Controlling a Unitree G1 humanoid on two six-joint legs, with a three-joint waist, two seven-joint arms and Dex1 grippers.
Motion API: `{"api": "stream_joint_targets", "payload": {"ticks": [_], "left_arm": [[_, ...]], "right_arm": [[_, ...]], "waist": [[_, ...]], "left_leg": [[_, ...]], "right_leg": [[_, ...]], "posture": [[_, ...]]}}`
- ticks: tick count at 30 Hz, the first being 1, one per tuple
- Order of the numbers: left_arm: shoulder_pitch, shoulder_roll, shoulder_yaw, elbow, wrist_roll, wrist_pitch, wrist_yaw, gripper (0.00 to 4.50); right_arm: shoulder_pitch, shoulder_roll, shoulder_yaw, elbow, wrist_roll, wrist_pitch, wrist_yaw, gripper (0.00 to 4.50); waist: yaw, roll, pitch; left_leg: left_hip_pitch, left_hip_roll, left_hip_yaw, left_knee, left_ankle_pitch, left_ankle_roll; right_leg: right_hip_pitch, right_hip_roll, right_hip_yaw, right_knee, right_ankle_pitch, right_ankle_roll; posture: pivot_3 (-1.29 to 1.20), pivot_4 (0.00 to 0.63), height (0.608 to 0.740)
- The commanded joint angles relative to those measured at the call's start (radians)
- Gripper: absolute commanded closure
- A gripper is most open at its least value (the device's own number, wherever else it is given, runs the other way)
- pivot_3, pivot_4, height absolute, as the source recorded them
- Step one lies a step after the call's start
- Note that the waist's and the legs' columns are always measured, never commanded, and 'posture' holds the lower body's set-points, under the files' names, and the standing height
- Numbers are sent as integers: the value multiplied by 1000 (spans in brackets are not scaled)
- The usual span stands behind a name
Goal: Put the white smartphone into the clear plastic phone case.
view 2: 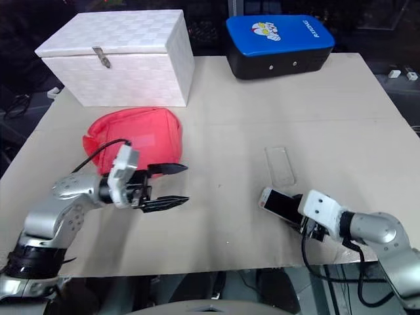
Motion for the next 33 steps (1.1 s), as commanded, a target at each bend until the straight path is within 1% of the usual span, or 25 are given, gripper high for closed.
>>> {"api": "stream_joint_targets", "payload": {"ticks": [1,2,5,7,9,10,11,12,13,14,15,17,20,22,25,27,28,30,33], "left_arm": [[-80,-37,-69,39,64,-40,-16,0],[-109,-53,-91,61,80,-51,-25,0],[-174,-86,-134,124,117,-55,-39,0],[-223,-117,-169,187,164,-111,-54,0],[-298,-168,-202,275,197,-116,-56,0],[-340,-197,-226,332,225,-154,-76,0],[-379,-224,-246,389,252,-186,-91,0],[-416,-250,-262,446,278,-226,-104,0],[-457,-282,-280,513,308,-267,-112,0],[-495,-311,-296,574,336,-308,-119,0],[-526,-333,-311,626,361,-349,-129,0],[-601,-395,-329,750,410,-421,-116,0],[-715,-485,-333,925,461,-471,-88,0],[-772,-531,-318,1009,478,-475,-71,0],[-827,-565,-314,1114,532,-565,-19,0],[-850,-579,-303,1163,543,-584,-9,0],[-861,-585,-301,1186,551,-604,-8,0],[-882,-596,-299,1225,570,-639,-6,0],[-911,-615,-311,1274,611,-699,-2,0]], "right_arm": [[15,7,19,42,-17,-27,-8,375],[19,10,18,47,-17,-27,-11,79],[21,21,13,48,-3,-13,-21,79],[18,28,15,41,7,18,-29,79],[11,36,33,18,47,90,-21,79],[11,35,45,18,50,111,-18,79],[13,33,53,19,55,125,-13,609],[17,34,55,23,57,129,-14,749],[21,35,53,26,56,130,-18,1116],[27,33,50,25,56,127,-20,1618],[31,30,47,22,54,124,-22,1735],[43,33,31,8,55,113,-33,1772],[69,44,-19,-36,58,80,-62,1772],[87,58,-68,-78,63,51,-86,1772],[117,102,-158,-134,146,78,-104,1772],[148,105,-178,-159,144,69,-107,1772],[167,104,-177,-173,114,42,-119,723],[201,102,-182,-203,99,27,-126,18],[248,106,-238,-260,137,38,-120,18]], "waist": [[-1,-1,0],[0,-1,-1],[-2,-3,-1],[-4,-4,-1],[-2,-4,-2],[-2,-6,-1],[0,-6,-2],[0,-7,-2],[0,-8,-2],[-2,-9,-3],[-1,-9,-3],[-3,-10,-2],[3,-12,-1],[4,-12,-1],[0,-12,0],[-4,-12,0],[-4,-12,0],[-3,-12,0],[-1,-12,0]], "left_leg": [[0,0,0,0,0,0],[0,0,0,0,0,0],[1,0,0,0,0,0],[1,0,0,0,0,0],[3,0,0,0,0,0],[3,0,-1,1,0,0],[3,0,-1,1,0,0],[3,0,-1,1,0,0],[3,0,-1,2,0,0],[3,0,-2,2,0,0],[3,0,-2,2,0,0],[3,0,-2,2,0,0],[2,-1,-2,2,0,0],[1,-1,-3,3,0,0],[-1,-2,-3,3,0,0],[-1,-2,-2,3,0,0],[-1,-2,-2,3,0,0],[0,-2,-3,2,0,0],[-1,-2,-3,3,0,0]], "right_leg": [[0,0,0,0,0,0],[0,0,0,0,0,0],[1,1,0,0,0,0],[2,1,0,0,0,0],[3,1,0,0,0,0],[3,1,-1,0,0,0],[3,1,-1,0,0,0],[4,1,-2,0,0,0],[4,1,-2,0,0,0],[4,1,-2,0,0,0],[4,1,-2,0,0,0],[4,1,-2,0,0,0],[4,1,-3,0,0,1],[4,1,-3,0,0,1],[3,1,-3,0,0,1],[2,1,-2,0,0,1],[2,1,-2,1,0,1],[2,1,-3,1,0,1],[2,1,-3,1,0,1]], "posture": [[0,150,740],[0,150,740],[0,150,740],[0,150,740],[0,150,740],[0,150,740],[0,150,740],[0,150,740],[0,150,740],[0,150,740],[0,150,740],[0,150,740],[0,150,740],[0,150,740],[0,150,740],[0,150,740],[0,150,740],[0,150,740],[0,150,740]]}}
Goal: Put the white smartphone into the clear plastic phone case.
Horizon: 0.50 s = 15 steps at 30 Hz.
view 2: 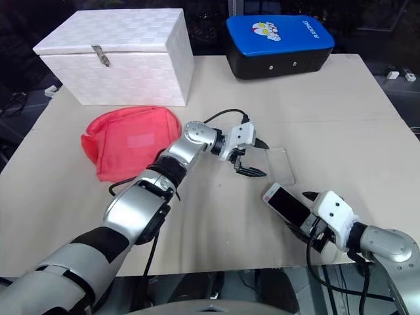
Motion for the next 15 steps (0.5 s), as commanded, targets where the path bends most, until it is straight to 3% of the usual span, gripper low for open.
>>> {"api": "stream_joint_targets", "payload": {"ticks": [1,8,15], "left_arm": [[-56,-24,11,39,37,-64,8,0],[-115,-69,-20,135,147,-142,48,0],[-167,-126,-77,208,295,-176,176,0]], "right_arm": [[38,9,-96,-98,47,-8,-4,18],[186,162,-307,-327,212,46,-113,18],[351,161,-265,-352,228,-95,-255,18]], "waist": [[1,0,0],[6,0,0],[2,0,0]], "left_leg": [[0,0,0,0,0,0],[-1,-1,-1,0,0,0],[1,-2,0,1,-3,5]], "right_leg": [[0,0,0,0,0,0],[0,0,0,0,0,1],[1,0,1,1,0,2]], "posture": [[0,150,740],[0,150,740],[0,150,740]]}}
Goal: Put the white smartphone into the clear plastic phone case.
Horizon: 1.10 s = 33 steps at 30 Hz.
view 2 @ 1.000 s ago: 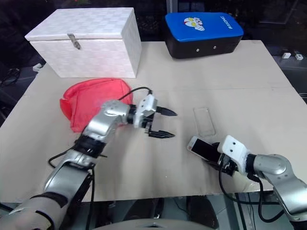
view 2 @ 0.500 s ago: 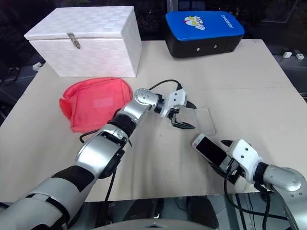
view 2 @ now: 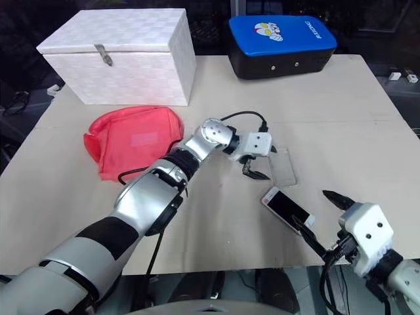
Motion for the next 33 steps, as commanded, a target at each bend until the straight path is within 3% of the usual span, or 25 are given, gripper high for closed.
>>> {"api": "stream_joint_targets", "payload": {"ticks": [1,4,7,8,9,13,19,23,27,30,33], "left_arm": [[-35,-33,-36,22,77,-29,56,0],[-35,-50,-58,44,123,-1,37,796],[-36,-51,-52,55,136,26,-25,2151],[-38,-51,-46,56,136,37,-36,2205],[-40,-51,-42,57,137,45,-42,2848],[-42,-38,15,55,91,124,-78,4410],[-37,29,115,12,9,210,-175,4473],[21,125,146,-118,-44,285,-304,4473],[257,287,118,-596,-89,543,-445,4473],[441,382,107,-949,-104,761,-437,4473],[575,452,108,-1180,-117,885,-399,4473]], "right_arm": [[47,-22,28,-35,12,-93,-83,18],[83,-55,59,-35,28,-135,-137,0],[123,-91,70,-35,43,-175,-177,0],[136,-103,70,-35,45,-186,-188,0],[146,-115,71,-35,48,-195,-198,0],[154,-165,87,-35,64,-206,-244,0],[123,-248,121,-35,43,-167,-247,0],[67,-275,131,-35,14,-103,-209,0],[-44,-297,181,13,-12,-62,-150,0],[-113,-301,208,61,-18,-37,-111,0],[-182,-301,233,115,-19,-18,-73,0]], "waist": [[-1,0,0],[-4,0,0],[-3,0,0],[-3,0,0],[-3,0,0],[-7,0,0],[-10,0,0],[-7,0,0],[-14,1,0],[-20,2,0],[-7,2,0]], "left_leg": [[0,0,0,0,0,0],[0,0,0,0,0,0],[1,0,0,0,0,0],[2,0,0,0,0,0],[2,0,0,0,0,0],[3,0,0,0,0,0],[3,1,0,0,0,0],[2,1,1,1,0,0],[2,2,0,0,3,-4],[2,4,0,-1,3,-5],[1,4,0,0,3,-5]], "right_leg": [[0,0,0,0,0,0],[0,0,0,0,0,0],[1,1,0,0,0,0],[2,1,0,0,0,0],[2,1,0,0,0,0],[3,2,0,0,0,0],[2,2,0,1,0,0],[2,3,-1,1,0,0],[2,1,1,0,0,0],[1,2,3,0,0,-1],[1,1,2,0,0,-1]], "posture": [[0,150,740],[0,150,740],[0,150,740],[0,150,740],[0,150,740],[0,150,740],[0,150,740],[0,150,740],[0,150,740],[0,150,740],[0,150,740]]}}
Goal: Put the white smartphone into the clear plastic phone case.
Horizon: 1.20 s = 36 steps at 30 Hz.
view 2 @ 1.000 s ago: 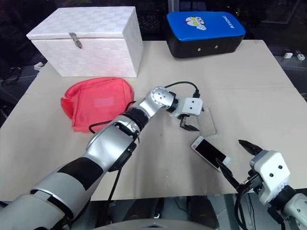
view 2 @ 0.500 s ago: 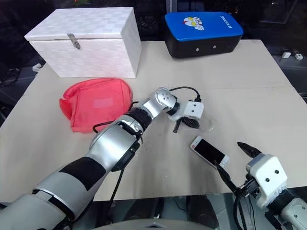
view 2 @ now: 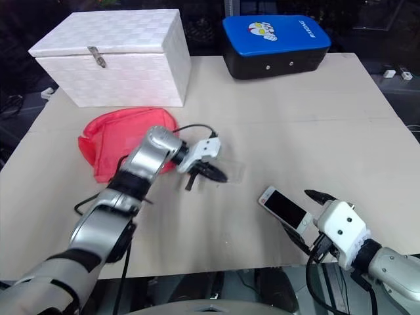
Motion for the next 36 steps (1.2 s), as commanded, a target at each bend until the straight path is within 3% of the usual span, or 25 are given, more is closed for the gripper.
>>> {"api": "stream_joint_targets", "payload": {"ticks": [1,5,13,17,19,22,28,33,36], "left_arm": [[76,47,-2,-251,-35,142,40,4473],[130,65,-36,-354,-58,203,93,4473],[101,26,-101,-376,-132,273,157,4473],[112,26,-72,-386,-199,260,178,2645],[133,28,8,-422,-283,278,191,1674],[222,76,157,-500,-436,280,163,907],[452,170,339,-598,-551,187,213,907],[584,189,393,-697,-622,190,288,907],[682,211,388,-707,-582,95,304,907]], "right_arm": [[-58,2,19,31,-6,14,46,0],[-126,-10,53,91,-34,20,105,0],[-204,-25,79,174,-42,58,199,0],[-247,-18,87,204,-34,87,219,0],[-258,-14,89,217,-26,108,228,0],[-273,-4,113,219,-29,134,227,0],[-301,48,195,279,-119,160,160,0],[-308,88,230,346,-170,142,146,0],[-301,93,247,389,-174,155,162,0]], "waist": [[8,0,0],[30,1,0],[30,1,0],[23,1,0],[24,1,0],[13,1,0],[10,2,-1],[24,2,-1],[21,3,-2]], "left_leg": [[0,0,0,1,0,0],[0,0,-1,2,0,0],[0,-1,-1,2,0,0],[1,0,-1,2,0,0],[0,0,-1,2,0,0],[0,0,0,2,0,0],[1,0,0,0,0,0],[1,-1,0,0,0,0],[3,0,0,-1,0,0]], "right_leg": [[0,0,0,0,0,0],[1,0,-1,0,0,0],[1,0,-2,0,0,0],[1,0,-2,1,0,0],[1,0,-2,0,0,0],[1,0,-1,0,0,0],[0,-1,-1,0,0,0],[1,-3,-1,-1,0,0],[2,-2,-1,-1,0,0]], "posture": [[0,150,740],[0,150,740],[0,150,740],[0,150,740],[0,150,740],[0,150,740],[0,150,740],[0,150,740],[0,150,740]]}}
